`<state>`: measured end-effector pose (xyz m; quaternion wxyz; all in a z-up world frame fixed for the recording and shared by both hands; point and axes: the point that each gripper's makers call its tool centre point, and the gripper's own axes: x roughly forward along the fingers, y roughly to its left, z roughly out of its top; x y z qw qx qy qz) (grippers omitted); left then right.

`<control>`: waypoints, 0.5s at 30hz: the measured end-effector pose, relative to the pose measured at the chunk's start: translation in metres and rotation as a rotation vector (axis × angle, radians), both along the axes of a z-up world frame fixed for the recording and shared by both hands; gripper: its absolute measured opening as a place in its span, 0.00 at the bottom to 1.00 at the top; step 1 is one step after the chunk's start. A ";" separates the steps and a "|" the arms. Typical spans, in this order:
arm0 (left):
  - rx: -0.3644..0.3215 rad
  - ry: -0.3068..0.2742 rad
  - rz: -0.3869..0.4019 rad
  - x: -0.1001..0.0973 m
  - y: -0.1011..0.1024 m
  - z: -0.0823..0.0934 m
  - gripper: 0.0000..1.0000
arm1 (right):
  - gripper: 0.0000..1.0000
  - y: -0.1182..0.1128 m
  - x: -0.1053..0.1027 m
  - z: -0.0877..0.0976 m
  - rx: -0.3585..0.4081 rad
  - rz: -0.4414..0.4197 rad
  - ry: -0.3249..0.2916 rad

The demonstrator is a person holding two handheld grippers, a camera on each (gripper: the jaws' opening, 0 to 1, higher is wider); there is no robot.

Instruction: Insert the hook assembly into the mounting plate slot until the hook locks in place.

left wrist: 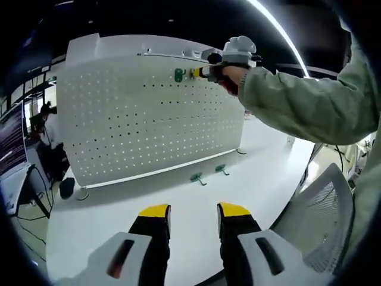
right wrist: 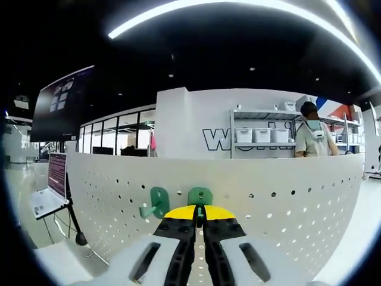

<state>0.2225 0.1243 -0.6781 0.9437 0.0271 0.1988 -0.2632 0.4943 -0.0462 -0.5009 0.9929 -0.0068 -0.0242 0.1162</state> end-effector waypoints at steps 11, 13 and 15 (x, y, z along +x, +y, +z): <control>-0.011 -0.003 0.016 0.001 0.002 0.002 0.33 | 0.02 0.001 0.001 0.001 -0.016 -0.030 -0.004; -0.014 -0.003 0.018 0.001 0.003 0.002 0.33 | 0.02 0.001 0.001 -0.001 -0.040 -0.041 -0.006; -0.017 -0.004 0.021 0.002 0.003 0.002 0.33 | 0.02 0.003 0.001 -0.001 -0.061 -0.052 -0.014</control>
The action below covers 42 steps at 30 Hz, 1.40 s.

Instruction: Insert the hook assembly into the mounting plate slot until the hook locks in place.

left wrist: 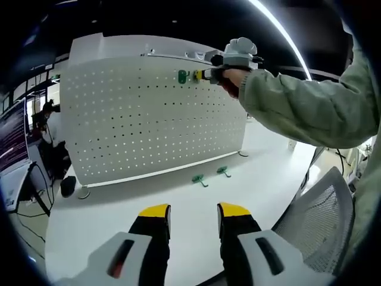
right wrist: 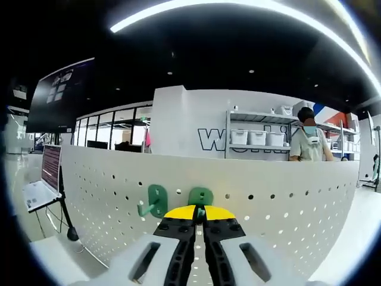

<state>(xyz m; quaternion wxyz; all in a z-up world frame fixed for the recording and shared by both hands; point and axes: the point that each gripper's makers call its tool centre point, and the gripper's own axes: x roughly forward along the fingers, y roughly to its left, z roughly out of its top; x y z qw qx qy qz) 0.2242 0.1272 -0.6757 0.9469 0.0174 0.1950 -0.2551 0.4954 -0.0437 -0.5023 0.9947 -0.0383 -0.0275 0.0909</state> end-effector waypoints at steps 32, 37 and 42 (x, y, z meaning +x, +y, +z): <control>-0.011 -0.006 0.011 0.001 0.002 0.002 0.33 | 0.01 -0.003 0.002 0.001 -0.252 -0.045 -0.108; -0.009 -0.003 0.013 0.001 0.002 0.001 0.33 | 0.01 -0.003 0.000 0.001 -0.237 -0.037 -0.128; -0.007 0.001 0.015 0.001 0.003 0.000 0.33 | 0.01 -0.002 -0.001 0.005 -0.239 -0.041 -0.158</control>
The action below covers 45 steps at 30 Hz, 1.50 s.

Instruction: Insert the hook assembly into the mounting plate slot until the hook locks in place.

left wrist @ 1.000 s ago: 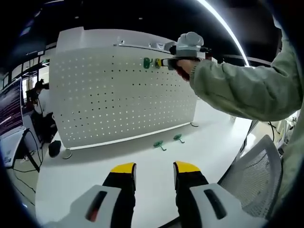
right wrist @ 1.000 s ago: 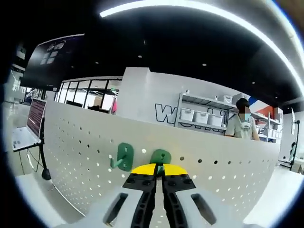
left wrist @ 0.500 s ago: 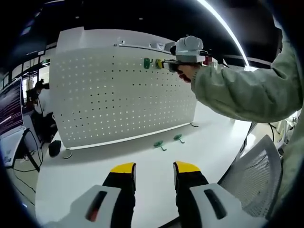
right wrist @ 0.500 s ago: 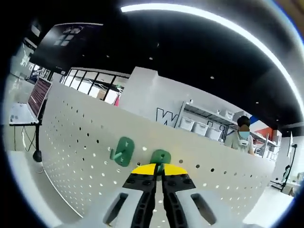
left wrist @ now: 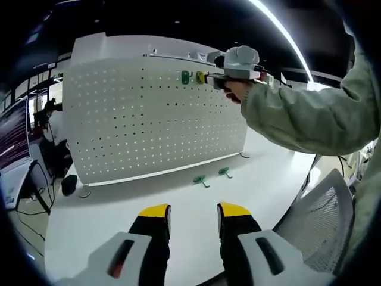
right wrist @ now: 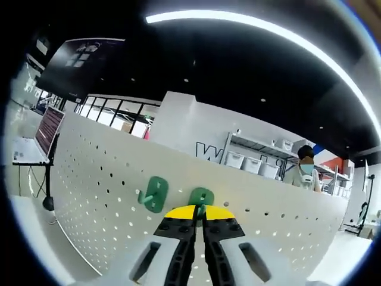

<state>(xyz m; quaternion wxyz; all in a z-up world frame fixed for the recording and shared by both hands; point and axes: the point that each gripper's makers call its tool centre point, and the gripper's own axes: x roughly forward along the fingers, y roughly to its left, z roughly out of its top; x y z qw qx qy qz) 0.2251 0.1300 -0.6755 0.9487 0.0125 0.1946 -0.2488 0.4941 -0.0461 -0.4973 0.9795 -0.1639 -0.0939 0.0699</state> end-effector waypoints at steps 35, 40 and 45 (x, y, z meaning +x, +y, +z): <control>0.003 0.014 0.001 0.000 0.000 -0.003 0.32 | 0.04 0.000 0.005 -0.006 0.013 0.011 0.038; 0.002 0.010 0.002 0.000 0.000 -0.002 0.33 | 0.06 0.002 0.004 -0.006 0.008 0.014 0.038; 0.002 0.006 0.003 0.000 0.000 -0.002 0.33 | 0.11 0.003 0.002 -0.005 0.004 0.014 0.031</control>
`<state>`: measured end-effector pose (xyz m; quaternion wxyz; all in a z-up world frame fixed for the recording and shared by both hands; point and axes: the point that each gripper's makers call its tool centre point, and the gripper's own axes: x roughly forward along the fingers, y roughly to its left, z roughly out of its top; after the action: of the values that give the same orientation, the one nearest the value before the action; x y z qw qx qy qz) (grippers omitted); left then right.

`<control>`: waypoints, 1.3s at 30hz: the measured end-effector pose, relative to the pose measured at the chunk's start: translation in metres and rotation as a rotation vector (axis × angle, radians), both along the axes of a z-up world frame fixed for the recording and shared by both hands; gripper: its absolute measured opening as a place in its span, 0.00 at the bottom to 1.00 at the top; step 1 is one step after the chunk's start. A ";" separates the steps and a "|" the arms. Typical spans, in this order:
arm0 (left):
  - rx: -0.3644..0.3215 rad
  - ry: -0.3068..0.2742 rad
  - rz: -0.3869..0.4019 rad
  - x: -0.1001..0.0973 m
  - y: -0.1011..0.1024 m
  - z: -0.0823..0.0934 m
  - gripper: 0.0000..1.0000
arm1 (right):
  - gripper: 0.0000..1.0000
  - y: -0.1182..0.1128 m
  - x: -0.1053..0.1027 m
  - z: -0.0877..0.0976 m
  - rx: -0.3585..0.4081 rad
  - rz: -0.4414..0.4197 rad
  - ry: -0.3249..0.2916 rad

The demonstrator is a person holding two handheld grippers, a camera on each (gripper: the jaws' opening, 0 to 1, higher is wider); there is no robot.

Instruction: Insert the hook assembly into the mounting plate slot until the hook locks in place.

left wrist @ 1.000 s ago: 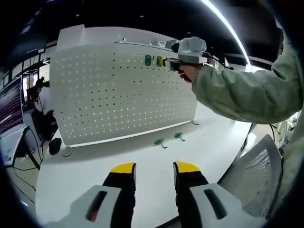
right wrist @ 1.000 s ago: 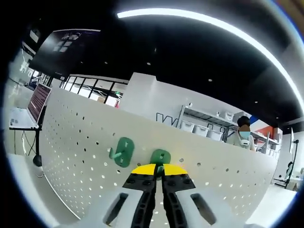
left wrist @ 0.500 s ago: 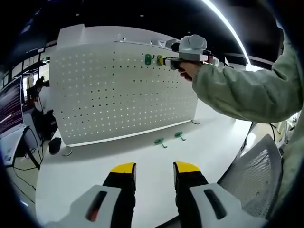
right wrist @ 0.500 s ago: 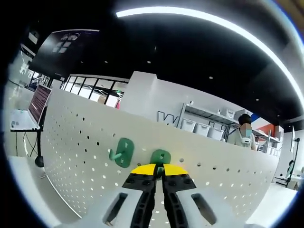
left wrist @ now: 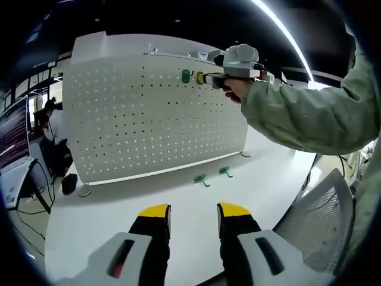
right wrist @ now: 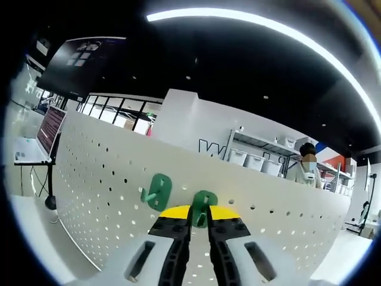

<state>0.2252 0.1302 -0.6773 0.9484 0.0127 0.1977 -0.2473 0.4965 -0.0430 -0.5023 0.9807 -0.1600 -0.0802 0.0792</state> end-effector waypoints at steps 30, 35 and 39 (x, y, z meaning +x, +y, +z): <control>0.024 -0.031 -0.016 -0.002 -0.003 0.003 0.32 | 0.36 0.000 -0.040 -0.035 0.038 0.049 0.153; 0.032 -0.036 -0.025 -0.003 -0.004 0.003 0.32 | 0.38 0.001 -0.050 -0.047 0.041 0.066 0.192; 0.039 -0.038 -0.032 -0.003 -0.006 0.003 0.32 | 0.39 0.002 -0.060 -0.059 0.039 0.083 0.231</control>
<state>0.2219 0.1247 -0.6744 0.9475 0.0389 0.1842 -0.2586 0.4364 -0.0413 -0.5610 0.9822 -0.1272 0.0252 0.1362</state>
